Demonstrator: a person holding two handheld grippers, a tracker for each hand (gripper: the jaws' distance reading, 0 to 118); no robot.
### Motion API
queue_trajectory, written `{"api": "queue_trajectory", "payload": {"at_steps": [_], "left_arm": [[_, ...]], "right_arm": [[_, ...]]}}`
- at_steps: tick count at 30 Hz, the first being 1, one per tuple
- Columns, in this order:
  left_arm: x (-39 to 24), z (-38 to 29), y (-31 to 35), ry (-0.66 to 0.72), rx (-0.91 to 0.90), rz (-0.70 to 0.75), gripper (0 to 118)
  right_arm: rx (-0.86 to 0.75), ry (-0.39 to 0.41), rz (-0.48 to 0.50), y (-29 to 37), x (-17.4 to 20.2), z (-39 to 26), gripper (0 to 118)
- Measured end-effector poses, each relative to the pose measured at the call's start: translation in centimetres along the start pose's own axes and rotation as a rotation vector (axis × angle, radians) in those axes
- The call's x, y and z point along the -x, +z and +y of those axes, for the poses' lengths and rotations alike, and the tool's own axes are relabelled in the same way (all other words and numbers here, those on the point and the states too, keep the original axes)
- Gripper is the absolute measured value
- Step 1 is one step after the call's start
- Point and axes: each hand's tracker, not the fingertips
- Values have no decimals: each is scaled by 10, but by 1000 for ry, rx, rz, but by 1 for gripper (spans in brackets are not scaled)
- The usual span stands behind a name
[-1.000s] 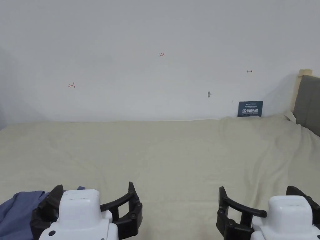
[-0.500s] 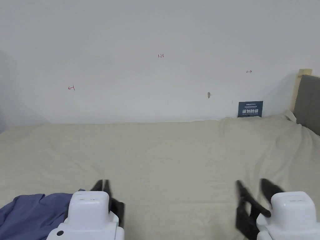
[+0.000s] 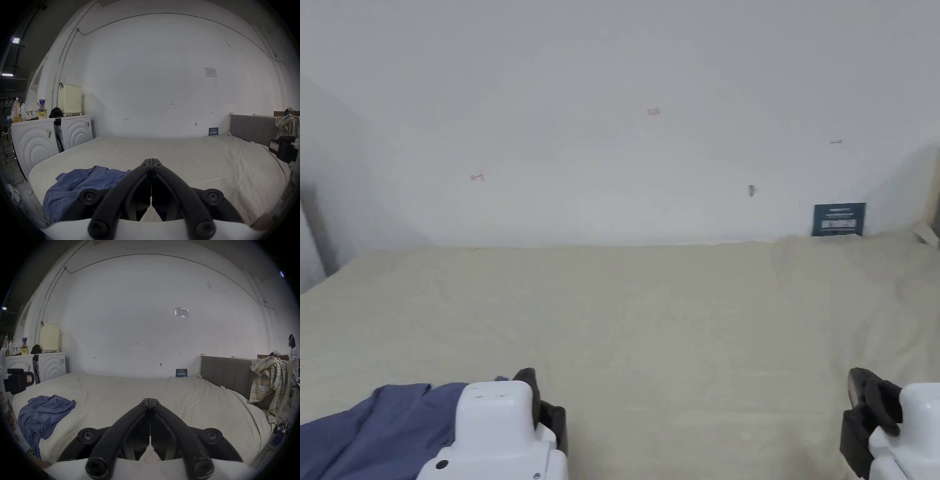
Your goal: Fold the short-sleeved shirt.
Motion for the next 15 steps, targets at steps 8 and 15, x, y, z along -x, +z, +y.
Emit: {"api": "queue_trajectory", "payload": {"at_steps": [8,15], "left_arm": [[112,-4,39,-43,60,274,0],[159,-18,64,-52,84,406,0]], "right_arm": [[21,22,324,-23,122,0,0],[48,39,475,-33,185,-6,0]]}}
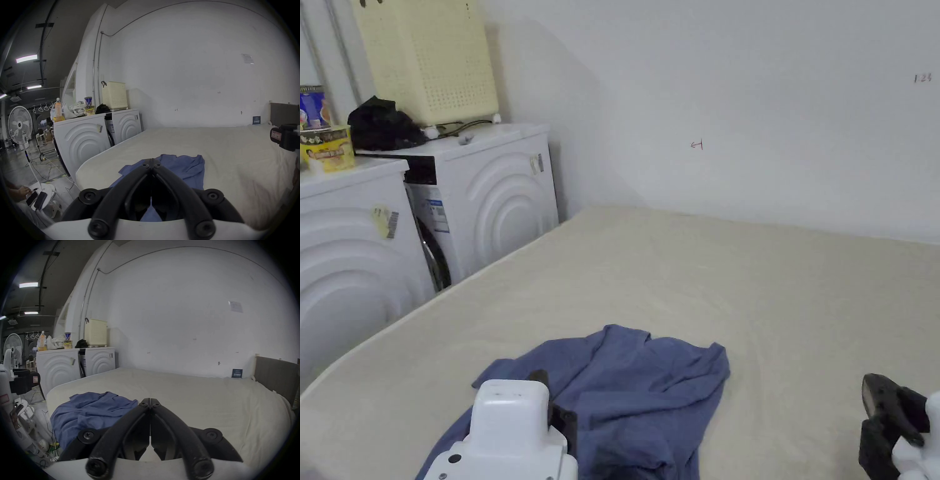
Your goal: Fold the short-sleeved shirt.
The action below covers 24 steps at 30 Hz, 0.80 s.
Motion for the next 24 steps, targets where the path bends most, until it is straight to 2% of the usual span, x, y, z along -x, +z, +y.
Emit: {"api": "queue_trajectory", "payload": {"at_steps": [4,7,8,10,12,13,16,17,19,20,21,24], "left_arm": [[1,2,-5,39,-39,7,0],[2,24,-49,-56,15,-19,0],[3,32,-70,-75,87,-73,0],[10,44,-138,-80,403,-265,0],[12,31,-204,16,702,-439,0],[15,16,-236,31,799,-477,0],[12,-14,-291,-77,922,-387,1],[11,-20,-302,-89,931,-386,9],[-1,-31,-312,-83,925,-394,92],[-4,-38,-321,-81,946,-384,118],[-3,-45,-323,-76,965,-373,114],[-16,-62,-347,-67,992,-365,115]], "right_arm": [[25,11,17,-8,-3,1,0],[47,35,25,-6,-14,3,0],[50,45,26,-6,-18,3,0],[62,74,24,-3,-25,3,0],[84,91,13,-4,-33,1,0],[95,91,8,-4,-37,-1,0],[132,73,-2,-8,-46,-6,0],[146,70,-7,-9,-48,-9,0],[174,66,-19,-15,-53,-15,0],[189,63,-25,-18,-55,-19,0],[206,59,-32,-20,-58,-23,0],[259,43,-39,-29,-64,-32,0]]}}
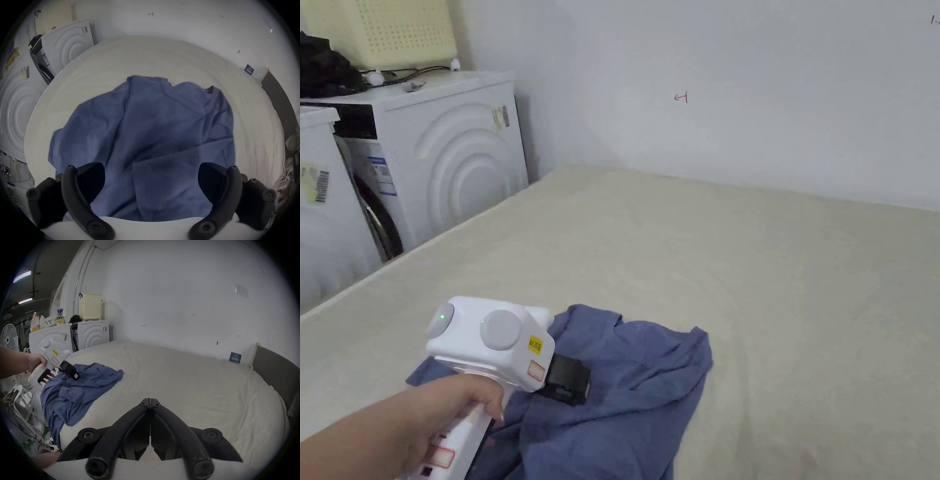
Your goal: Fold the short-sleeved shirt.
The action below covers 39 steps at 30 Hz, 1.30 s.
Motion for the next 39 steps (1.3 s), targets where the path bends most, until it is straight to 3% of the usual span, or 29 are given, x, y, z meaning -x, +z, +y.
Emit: {"api": "queue_trajectory", "payload": {"at_steps": [5,7,8,9,11,12,16,24,29,33,39], "left_arm": [[0,2,-31,-23,176,63,114],[1,0,-24,-25,99,72,107],[-3,-2,-17,-35,73,86,93],[-9,-5,-11,-71,40,71,71],[-23,-9,0,-122,5,70,17],[-28,-10,4,-159,-5,127,8],[-29,-5,14,-182,-28,148,8],[1,5,131,79,-315,-20,6],[-4,27,222,21,-445,55,6],[-36,28,289,56,-545,-33,6],[-73,75,381,-18,-656,-9,6]], "right_arm": [[56,-15,12,-7,-5,-12,0],[54,-48,27,-3,-7,-12,0],[37,-72,46,0,-8,-12,0],[26,-77,53,3,-9,-11,0],[19,-72,49,5,-9,-8,0],[16,-69,46,5,-9,-6,0],[-1,-69,47,12,-12,-2,0],[-33,-93,12,35,-30,5,0],[-71,-127,-10,50,-41,15,0],[-102,-148,-31,62,-46,21,0],[-124,-203,-35,74,-54,28,0]]}}
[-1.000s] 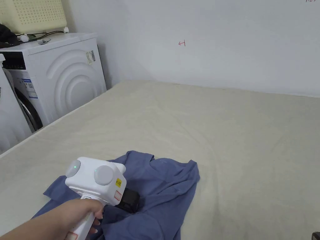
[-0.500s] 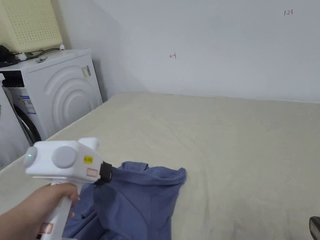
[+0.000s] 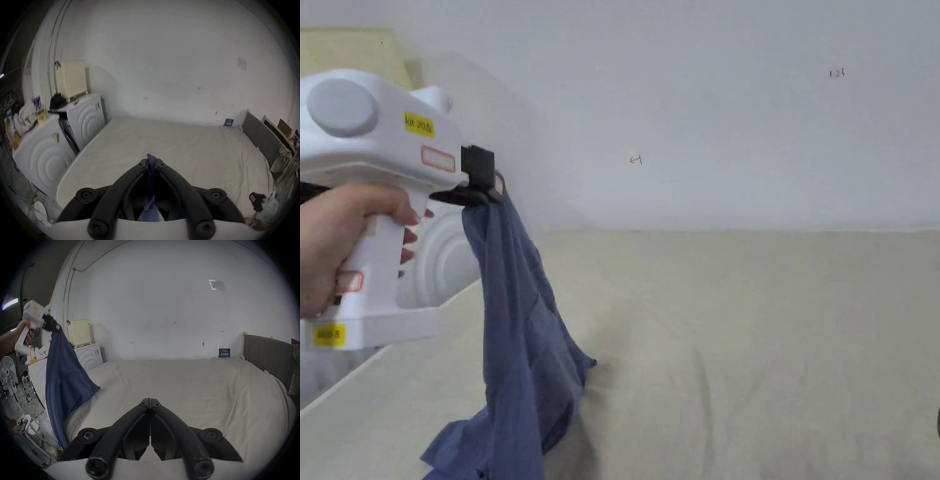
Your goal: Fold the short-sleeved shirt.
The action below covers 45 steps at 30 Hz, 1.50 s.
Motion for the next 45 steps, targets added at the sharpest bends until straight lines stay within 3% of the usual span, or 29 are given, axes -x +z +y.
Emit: {"api": "queue_trajectory", "payload": {"at_steps": [9,15,18,24,28,30,35,36,37,39,45], "left_arm": [[-98,117,52,-137,-194,-31,6],[-208,142,81,-250,-257,-237,6],[-265,136,79,-236,-240,-393,6],[-393,64,16,-301,-86,-726,6],[-449,-32,-63,-277,56,-746,6],[-474,-97,-112,-340,183,-687,6],[-490,-254,-209,-356,557,-578,7],[-486,-275,-221,-337,615,-570,20],[-483,-288,-230,-312,647,-560,48],[-470,-305,-239,-261,696,-557,118],[-426,-254,-215,-290,539,-539,115]], "right_arm": [[-35,-34,-22,13,-13,8,0],[-68,-77,-77,25,-38,11,0],[-80,-104,-117,35,-58,13,0],[-124,-95,-266,71,-106,18,0],[-124,-63,-368,92,-137,10,0],[-103,-56,-403,98,-149,2,0],[-13,-96,-415,97,-169,-20,0],[-2,-110,-414,96,-170,-23,0],[8,-118,-410,96,-170,-26,0],[25,-129,-402,93,-170,-30,0],[34,-142,-379,86,-160,-28,0]]}}
